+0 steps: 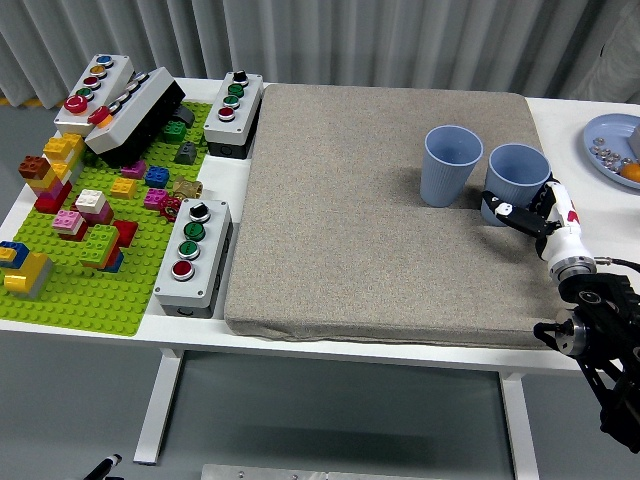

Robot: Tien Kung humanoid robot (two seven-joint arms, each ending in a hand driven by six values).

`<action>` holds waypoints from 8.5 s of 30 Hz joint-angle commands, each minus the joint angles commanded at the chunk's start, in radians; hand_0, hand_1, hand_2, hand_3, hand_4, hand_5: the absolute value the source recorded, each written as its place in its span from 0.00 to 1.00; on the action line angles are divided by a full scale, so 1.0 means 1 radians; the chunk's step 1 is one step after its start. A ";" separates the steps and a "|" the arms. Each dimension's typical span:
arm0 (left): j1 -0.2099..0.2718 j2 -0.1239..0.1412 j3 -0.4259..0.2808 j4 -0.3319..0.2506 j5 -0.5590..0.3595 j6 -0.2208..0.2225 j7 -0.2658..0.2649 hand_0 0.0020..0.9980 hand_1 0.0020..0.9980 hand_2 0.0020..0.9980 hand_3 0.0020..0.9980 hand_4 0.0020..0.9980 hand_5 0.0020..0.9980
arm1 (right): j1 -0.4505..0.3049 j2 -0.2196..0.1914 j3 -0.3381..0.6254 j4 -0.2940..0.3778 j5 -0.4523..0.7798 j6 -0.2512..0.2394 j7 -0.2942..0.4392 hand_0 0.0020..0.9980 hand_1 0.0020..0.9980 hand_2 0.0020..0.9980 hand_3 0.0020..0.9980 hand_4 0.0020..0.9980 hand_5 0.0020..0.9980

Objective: Pick cup pour cup place

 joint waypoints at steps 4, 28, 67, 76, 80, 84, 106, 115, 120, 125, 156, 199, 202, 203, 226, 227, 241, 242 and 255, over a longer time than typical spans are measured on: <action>0.000 0.000 0.000 0.000 0.000 0.000 0.000 0.84 0.80 0.88 0.79 0.64 0.99 | 0.000 0.000 0.003 0.000 -0.002 -0.001 -0.001 0.92 0.84 0.93 0.96 0.80 0.00; 0.005 0.001 -0.004 0.000 0.003 0.000 0.001 0.85 0.80 0.88 0.79 0.64 0.99 | -0.005 -0.002 0.008 0.012 -0.023 0.006 -0.014 0.93 0.85 0.94 0.97 0.80 0.00; 0.011 -0.001 -0.020 0.000 0.008 0.000 0.003 0.85 0.80 0.88 0.79 0.64 0.99 | -0.114 -0.076 0.043 0.176 -0.066 0.021 -0.061 0.94 0.87 0.95 0.97 0.81 0.01; 0.015 -0.002 -0.024 0.000 0.008 0.000 0.003 0.85 0.80 0.88 0.79 0.64 0.99 | -0.160 -0.098 0.058 0.218 -0.069 0.024 -0.066 0.95 0.87 0.95 0.98 0.81 0.02; 0.019 -0.003 -0.027 0.000 0.007 0.000 0.002 0.85 0.80 0.88 0.79 0.64 0.99 | -0.187 -0.116 0.063 0.254 -0.074 0.024 -0.069 0.95 0.87 0.96 0.98 0.81 0.02; 0.021 -0.003 -0.029 0.000 0.011 -0.001 0.004 0.85 0.80 0.88 0.79 0.64 0.99 | -0.222 -0.136 0.069 0.305 -0.077 0.022 -0.070 0.94 0.87 0.96 0.97 0.81 0.02; 0.031 0.007 -0.040 0.000 0.023 -0.005 0.007 0.85 0.80 0.88 0.79 0.64 0.99 | -0.408 -0.264 0.133 0.532 -0.081 0.019 -0.092 0.94 0.87 0.95 0.97 0.81 0.03; 0.018 0.022 -0.063 0.000 0.040 0.003 0.002 0.85 0.80 0.88 0.79 0.64 0.99 | -0.313 -0.319 0.225 0.525 -0.079 0.017 -0.110 0.94 0.87 0.95 0.97 0.81 0.04; 0.010 0.029 -0.078 0.000 0.047 0.008 -0.003 0.85 0.80 0.88 0.79 0.64 0.99 | -0.226 -0.331 0.290 0.465 -0.052 0.021 -0.116 0.94 0.87 0.94 0.96 0.81 0.04; 0.005 0.028 -0.076 0.000 0.044 0.011 -0.006 0.85 0.80 0.88 0.79 0.64 0.99 | -0.140 -0.314 0.340 0.417 -0.057 0.021 -0.118 0.94 0.87 0.94 0.96 0.81 0.04; 0.003 0.018 -0.043 0.000 0.014 0.007 -0.002 0.85 0.81 0.89 0.79 0.64 0.99 | 0.117 -0.257 0.354 0.216 -0.029 0.018 -0.110 0.94 0.85 0.88 0.93 0.80 0.07; -0.004 0.004 -0.030 0.000 0.017 0.003 0.000 0.85 0.81 0.89 0.79 0.64 0.99 | 0.120 -0.036 0.398 0.122 0.022 -0.189 0.147 0.95 0.85 0.87 0.86 0.81 1.00; -0.004 0.004 -0.032 0.000 0.020 0.003 0.001 0.85 0.81 0.89 0.79 0.64 0.99 | 0.120 -0.038 0.400 0.127 0.020 -0.180 0.135 0.95 0.85 0.87 0.86 0.81 1.00; -0.004 0.005 -0.033 0.000 0.021 0.002 0.002 0.85 0.81 0.89 0.79 0.64 0.99 | 0.120 -0.040 0.400 0.130 0.015 -0.177 0.126 0.95 0.85 0.87 0.86 0.81 1.00; 0.012 0.004 -0.050 0.000 0.022 0.009 0.000 0.85 0.81 0.89 0.79 0.64 0.99 | 0.102 -0.034 0.372 0.153 -0.003 -0.152 0.099 0.96 0.85 0.87 0.86 0.79 1.00; 0.012 0.004 -0.050 0.000 0.021 0.009 0.000 0.85 0.81 0.89 0.79 0.64 0.99 | 0.103 -0.033 0.372 0.153 -0.004 -0.152 0.097 0.96 0.85 0.87 0.86 0.79 1.00; 0.010 0.004 -0.061 0.000 0.028 0.010 0.002 0.85 0.81 0.89 0.79 0.64 0.99 | 0.117 -0.035 0.365 0.155 -0.003 -0.141 0.084 0.97 0.85 0.88 0.86 0.78 1.00; 0.010 0.004 -0.063 0.000 0.028 0.011 0.002 0.85 0.81 0.89 0.79 0.64 0.99 | 0.118 -0.035 0.363 0.154 -0.003 -0.140 0.083 0.97 0.85 0.88 0.86 0.78 1.00; 0.010 0.004 -0.072 0.000 0.040 0.011 0.005 0.85 0.81 0.89 0.79 0.64 0.99 | 0.123 -0.033 0.367 0.159 0.011 -0.128 0.075 0.97 0.85 0.88 0.86 0.78 1.00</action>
